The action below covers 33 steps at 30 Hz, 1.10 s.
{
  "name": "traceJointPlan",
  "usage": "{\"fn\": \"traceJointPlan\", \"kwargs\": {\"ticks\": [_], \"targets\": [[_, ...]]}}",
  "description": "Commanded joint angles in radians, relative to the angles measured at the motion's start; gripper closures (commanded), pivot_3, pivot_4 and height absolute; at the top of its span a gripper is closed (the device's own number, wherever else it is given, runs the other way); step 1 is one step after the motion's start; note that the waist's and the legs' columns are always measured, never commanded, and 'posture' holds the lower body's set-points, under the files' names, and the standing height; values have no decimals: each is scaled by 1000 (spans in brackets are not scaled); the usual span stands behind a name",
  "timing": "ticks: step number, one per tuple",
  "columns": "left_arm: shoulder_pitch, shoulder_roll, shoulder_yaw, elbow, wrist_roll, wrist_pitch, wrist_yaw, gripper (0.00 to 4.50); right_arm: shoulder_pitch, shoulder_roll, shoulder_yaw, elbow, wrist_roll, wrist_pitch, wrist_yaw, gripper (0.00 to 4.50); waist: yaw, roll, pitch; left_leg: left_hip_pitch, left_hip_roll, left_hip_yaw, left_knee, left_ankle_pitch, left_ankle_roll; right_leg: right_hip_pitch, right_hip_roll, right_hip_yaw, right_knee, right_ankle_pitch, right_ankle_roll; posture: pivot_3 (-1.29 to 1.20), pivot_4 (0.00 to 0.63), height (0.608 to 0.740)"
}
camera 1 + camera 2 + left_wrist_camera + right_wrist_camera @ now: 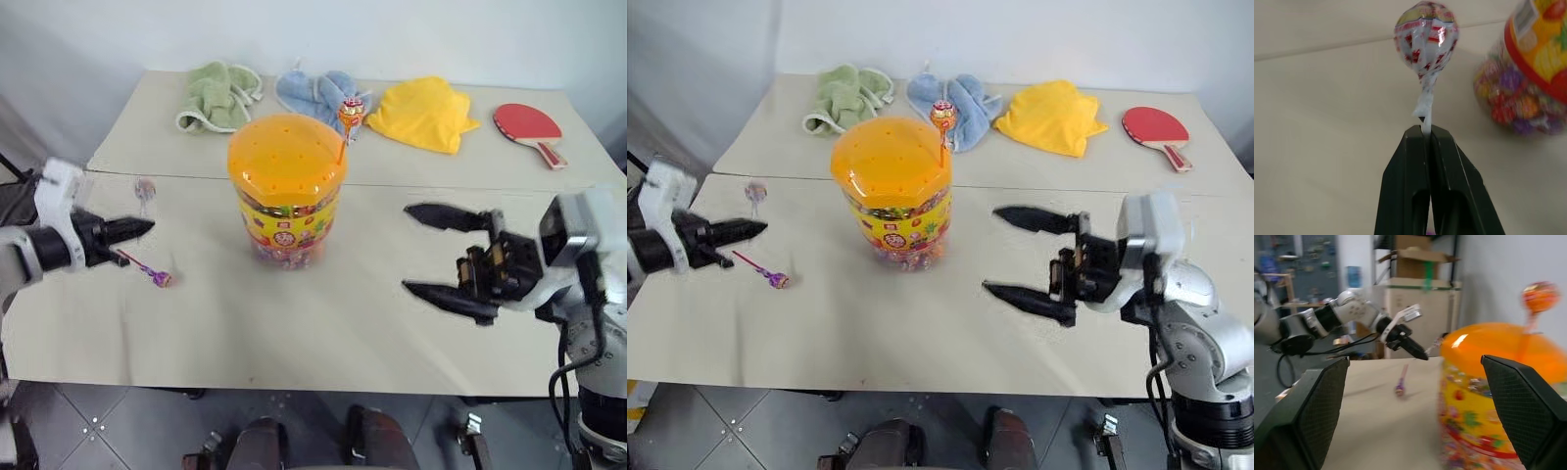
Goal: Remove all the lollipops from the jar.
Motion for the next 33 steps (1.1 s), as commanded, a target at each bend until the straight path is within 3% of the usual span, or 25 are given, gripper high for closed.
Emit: {"fn": "traceJointPlan", "kwargs": {"ticks": [1, 6, 11, 14, 18, 23, 25, 28, 31, 33], "targets": [[99, -38, 57, -130, -52, 73, 19, 4471, 26, -12, 41, 9, -72, -60, 90, 0, 4, 0, 0, 0, 0, 1, 0, 0, 0, 0, 1, 0, 0, 0, 0, 0, 150, 740], [184, -41, 8, -248, -63, 128, 38, 4471, 91, -30, 53, 15, -130, -95, 146, 0, 6, -1, 0, -1, 0, 0, 2, 0, 0, 0, 0, 0, 0, 0, 0, 0, 150, 740], [193, -28, 9, -238, -69, 184, 47, 4471, 105, -27, 37, 6, -130, -89, 126, 0, 0, 0, 0, 0, 1, 0, 1, 0, 0, 0, 1, 0, 1, -1, -1, 0, 150, 740], [180, -16, 7, -231, -90, 186, 14, 3813, 102, -23, 36, 1, -132, -84, 108, 0, 1, 0, 0, 0, 1, 1, 0, 0, -1, -1, 1, 0, 0, -1, -2, 0, 150, 740], [192, 12, 14, -223, -125, 144, -81, 2618, 94, -17, 35, -3, -130, -81, 73, 0, 2, 0, 0, 0, 1, 1, 0, 0, -1, -1, 1, 0, 0, -1, -2, 0, 150, 740], [269, 70, 111, -174, -170, -53, -365, 1172, 24, 1, 34, -7, -79, 19, -81, 0, 0, 0, 0, 0, 2, 3, 0, -1, -2, -2, 1, 0, 0, -2, -3, 0, 150, 740], [206, 35, 163, -118, -232, -99, -415, 1172, -51, 40, 42, 7, -61, 67, -188, 0, -2, 0, 0, 0, 2, 5, 0, -1, -2, -2, 2, 0, 0, -2, -4, 0, 150, 740], [77, -122, 211, -86, -294, -288, -424, 1172, -177, 134, 67, 61, -89, 85, -310, 0, -4, 1, -1, 0, 4, 6, 1, 0, -3, -3, 2, 1, 2, -3, -5, 0, 150, 740], [2, -248, 223, -102, -321, -358, -307, 1172, -289, 201, 106, 159, -214, 103, -469, 0, -5, 1, -1, 1, 3, 5, 1, 0, -4, -3, 2, 0, 5, -2, -4, 0, 150, 740], [-9, -295, 229, -125, -378, -336, -256, 615, -345, 246, 132, 212, -260, 74, -491, 0, -10, 1, -1, 0, 3, 4, 1, 0, -4, -3, 2, 0, 5, -2, -4, 0, 150, 740]]}}
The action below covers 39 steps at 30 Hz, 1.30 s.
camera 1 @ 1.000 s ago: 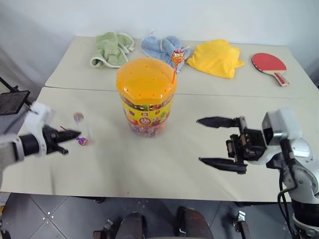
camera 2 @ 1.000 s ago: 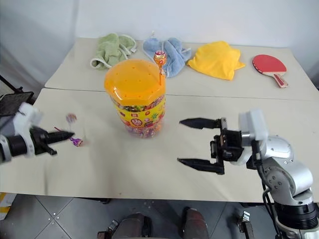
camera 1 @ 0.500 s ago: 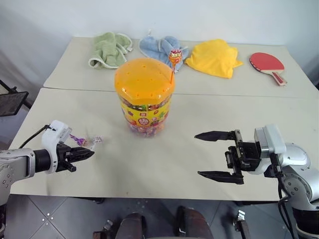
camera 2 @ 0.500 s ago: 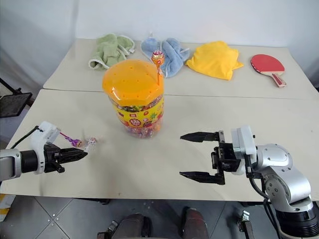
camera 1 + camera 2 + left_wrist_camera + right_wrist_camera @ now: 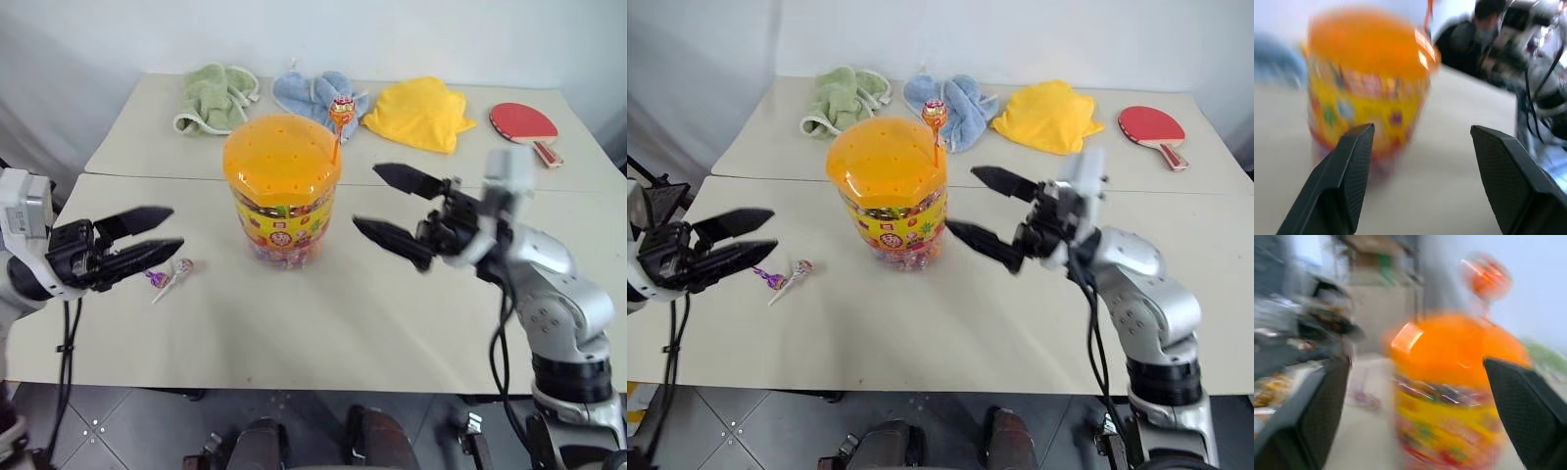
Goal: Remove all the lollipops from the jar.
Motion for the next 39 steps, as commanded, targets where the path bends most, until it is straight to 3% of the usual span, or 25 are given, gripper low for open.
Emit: {"fn": "traceJointPlan", "kwargs": {"ticks": [1, 2, 6, 9, 20, 30, 33, 38, 39], "targets": [[-14, -43, 31, -45, -103, -3, 85, 348, -65, 50, 32, 61, -78, -39, -56, 0, -8, 0, 0, 0, 0, 0, 0, 0, 0, 0, 0, 0, 0, 0, 0, 0, 150, 740], [-7, -58, 27, -55, -106, -16, 96, 8, -83, 70, 41, 76, -92, -46, -64, 0, -15, 0, 0, 0, 0, -1, -1, 0, 0, -1, 0, 0, 1, 0, 0, 0, 150, 740], [32, -109, 9, -88, -119, -76, 101, 8, -147, 142, 72, 142, -147, -70, -90, 0, -30, 0, 0, -1, 0, -1, -2, 0, 0, -2, 0, -1, 0, 0, 0, 0, 150, 740], [47, -107, 2, -94, -138, -84, 99, 0, -162, 164, 68, 158, -145, -91, -53, 565, -41, 0, 0, -1, 0, -2, -2, 0, 0, -2, 0, -2, 1, 0, 0, 0, 150, 740], [67, -118, -23, -89, -163, -126, 106, 0, -165, 175, 68, 131, -127, -90, 24, 4396, -42, 0, 0, -1, 0, -3, -2, 0, 0, -1, 0, -2, 0, 0, 0, 0, 150, 740], [67, -116, -50, -80, -171, -145, 105, 0, -168, 170, 48, 127, -69, -36, 47, 4455, -42, 0, 0, -1, 0, -3, -2, 0, 0, -1, 0, -2, 0, 0, 0, 0, 150, 740], [67, -115, -56, -75, -168, -148, 102, 0, -170, 143, 56, 127, -81, -31, 73, 3872, -41, 0, 0, -1, 0, -3, -2, 0, 0, -1, 0, -2, 0, 0, 0, 0, 150, 740], [68, -116, -65, -72, -162, -156, 96, 0, -177, 136, 71, 122, -102, -40, 93, 2272, -42, 0, 0, -1, 0, -3, -2, 0, 0, -1, 0, -2, 0, 0, 0, 0, 150, 740], [67, -116, -67, -71, -162, -159, 95, 0, -183, 142, 77, 120, -107, -41, 91, 2272, -42, 0, 0, -1, 0, -3, -2, 0, 0, -1, 0, -2, 0, 0, 0, 0, 150, 740]]}}
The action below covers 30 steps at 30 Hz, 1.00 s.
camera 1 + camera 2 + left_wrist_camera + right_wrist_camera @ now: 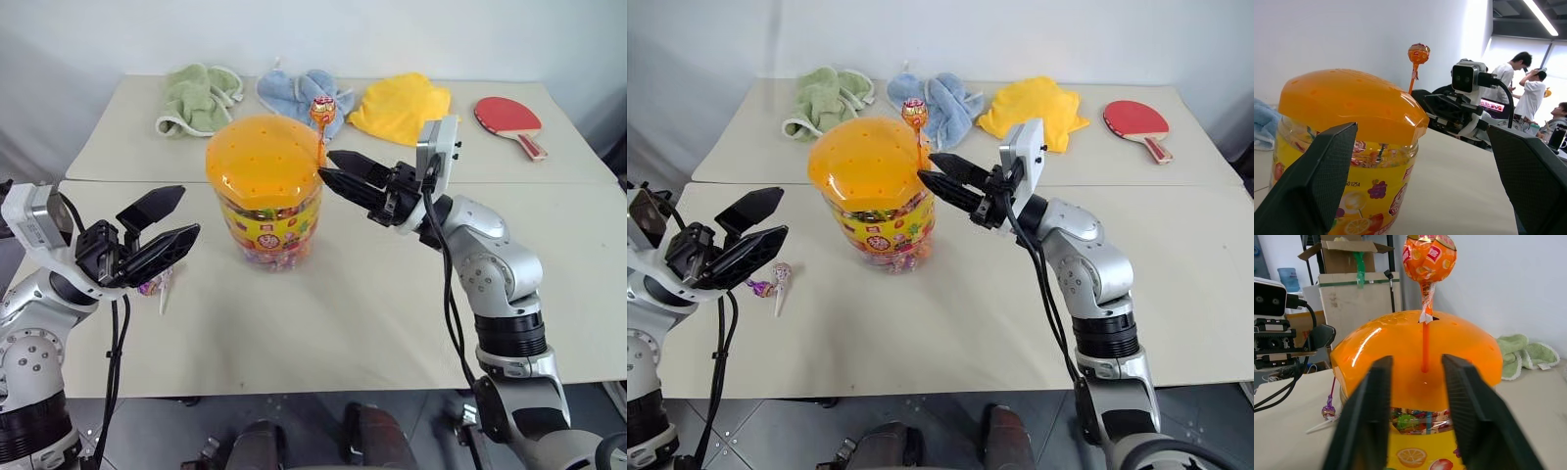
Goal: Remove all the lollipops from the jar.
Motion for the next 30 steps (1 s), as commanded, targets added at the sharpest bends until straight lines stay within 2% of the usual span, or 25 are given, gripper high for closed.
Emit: {"fn": "traceJointPlan", "kwargs": {"ticks": [1, 7, 10, 14, 15, 20, 26, 30], "targets": [[2, 3, 2, -11, -14, -30, -5, 0, -38, 3, 10, -51, -7, -17, 6, 2272, 0, 0, 0, 0, 0, 0, 0, 0, 0, 0, 0, 0, 0, 0, 0, 0, 150, 740], [-10, -6, -2, -7, -21, -54, 0, 0, -69, 29, 24, -28, -20, -33, 8, 2272, 0, 0, 0, 0, 0, 0, 0, 0, 0, 0, 0, 0, 0, 0, 0, 0, 150, 740], [-22, -15, 0, 0, -24, -72, 5, 0, -93, 51, 15, -5, -13, -39, 7, 2901, -1, 0, 0, 0, 0, 0, 0, 0, 0, 0, 0, 0, 0, 0, 0, 0, 150, 740], [-53, -47, 5, 2, -47, -102, 20, 0, -96, 52, 13, 4, -19, -42, 12, 4264, 0, 0, 0, 0, 0, 0, 0, 0, 0, 0, 0, 0, 0, 0, 0, 0, 150, 740], [-63, -56, 4, -1, -59, -102, 30, 0, -97, 50, 12, 8, -22, -43, 11, 4470, 0, 0, 0, 0, 0, 0, 0, 0, 0, 0, 0, 0, 0, 0, 0, 0, 150, 740], [-93, -77, -11, -15, -99, -95, 62, 0, -105, 52, 6, 24, -24, -61, 23, 4470, -1, 0, 0, 0, 0, 0, 0, 0, 0, 0, 0, 0, 0, 0, 0, 0, 150, 740], [-110, -70, -32, -10, -98, -96, 57, 0, -148, 91, -81, 55, 38, -84, -12, 4470, -1, 0, 0, 0, 0, 0, 0, 0, 0, 0, 0, 0, 0, 0, 0, 0, 150, 740], [-102, -21, -61, -15, -69, -81, 4, 0, -162, -29, -239, 46, 149, 21, -51, 4470, 6, 0, 0, -1, 0, -2, 0, 0, 0, 0, 0, -1, 0, 0, 0, 0, 150, 740]]}}
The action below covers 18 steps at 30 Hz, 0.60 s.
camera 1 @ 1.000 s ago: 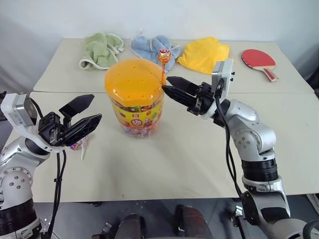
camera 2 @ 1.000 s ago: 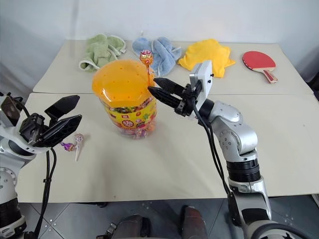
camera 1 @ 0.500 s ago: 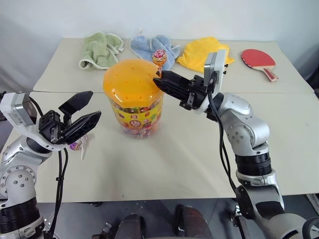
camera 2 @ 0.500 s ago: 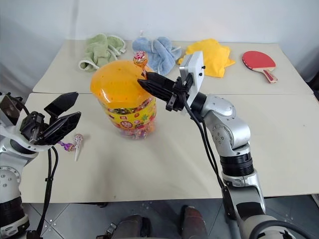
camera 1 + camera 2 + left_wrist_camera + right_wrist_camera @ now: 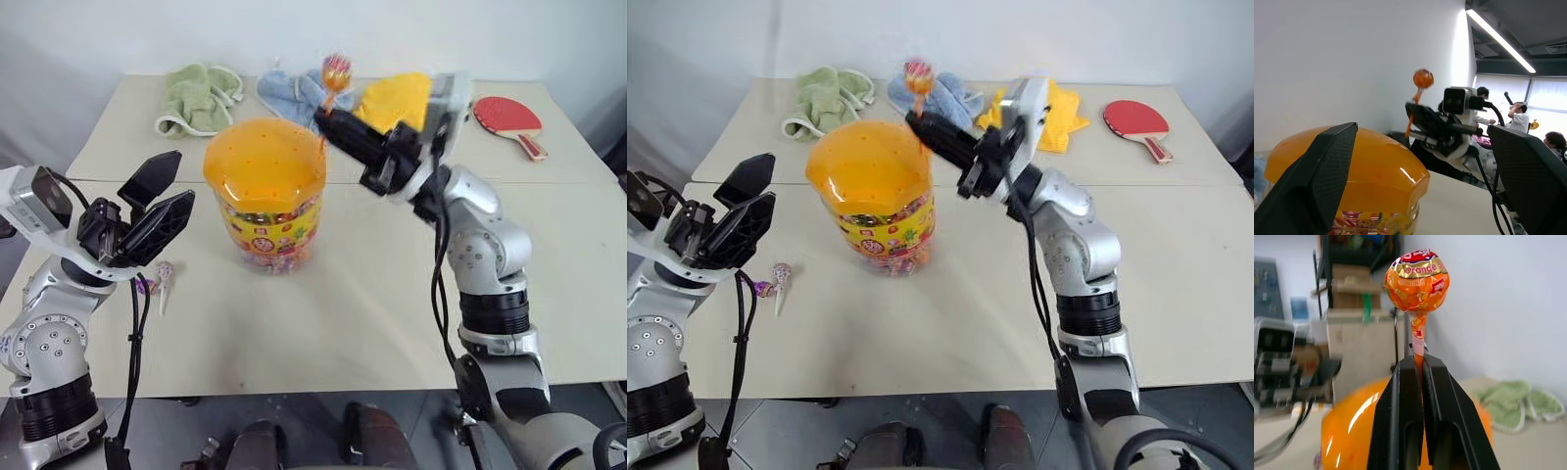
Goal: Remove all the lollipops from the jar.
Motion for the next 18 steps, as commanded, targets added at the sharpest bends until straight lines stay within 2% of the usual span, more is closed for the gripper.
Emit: {"fn": "traceJointPlan", "kwargs": {"ticks": [1, 4, 6, 8, 11, 15, 17, 18], "targets": [[6, 59, -14, -34, 12, 0, -53, 0, -4, -120, -137, -32, 80, 73, -35, 4470, 3, 0, 0, -1, 0, -1, 0, 0, 0, 0, 0, 0, 0, 0, 0, 0, 150, 740], [45, 135, -65, -76, 50, 15, -132, 0, 62, -308, -160, -36, 63, 200, -17, 4470, 0, 0, 0, -1, -1, -1, -2, 0, 0, 0, 0, 0, -2, 0, 0, 0, 150, 740], [69, 186, -107, -100, 96, 5, -193, 0, 170, -502, -142, -37, 7, 318, 18, 4470, 4, 0, 0, -1, -1, -1, -3, 0, 0, 0, 0, -1, -4, 0, 0, 0, 150, 740], [104, 232, -145, -84, 170, -38, -271, 0, 327, -669, -133, -39, -73, 398, 9, 4470, 13, 0, 0, -2, -1, 0, -4, 0, 0, 0, 0, -1, -6, 0, 0, 0, 150, 740], [126, 253, -156, -17, 226, -86, -333, 0, 541, -808, -73, -64, -217, 416, -33, 4470, 22, 1, 0, -1, 0, 4, -4, 0, 0, 0, 0, 0, -8, 0, 0, 0, 150, 740], [133, 266, -176, 30, 279, -122, -386, 0, 648, -844, 9, -53, -328, 424, -72, 4470, 13, 1, 0, 0, 3, 13, -1, 0, 1, 0, 2, 6, -11, 0, -1, 0, 150, 740], [126, 262, -185, 37, 297, -135, -390, 0, 679, -801, -8, -29, -369, 360, -113, 4470, 12, 1, 0, 2, 2, 16, -1, 1, 2, 0, 2, 10, -10, 0, -1, 0, 150, 740], [122, 261, -188, 38, 305, -136, -383, 0, 687, -780, -23, -19, -371, 350, -124, 4255, 13, 1, 0, 2, 3, 16, -1, 1, 2, 0, 2, 10, -10, 0, -1, 0, 150, 740]]}}
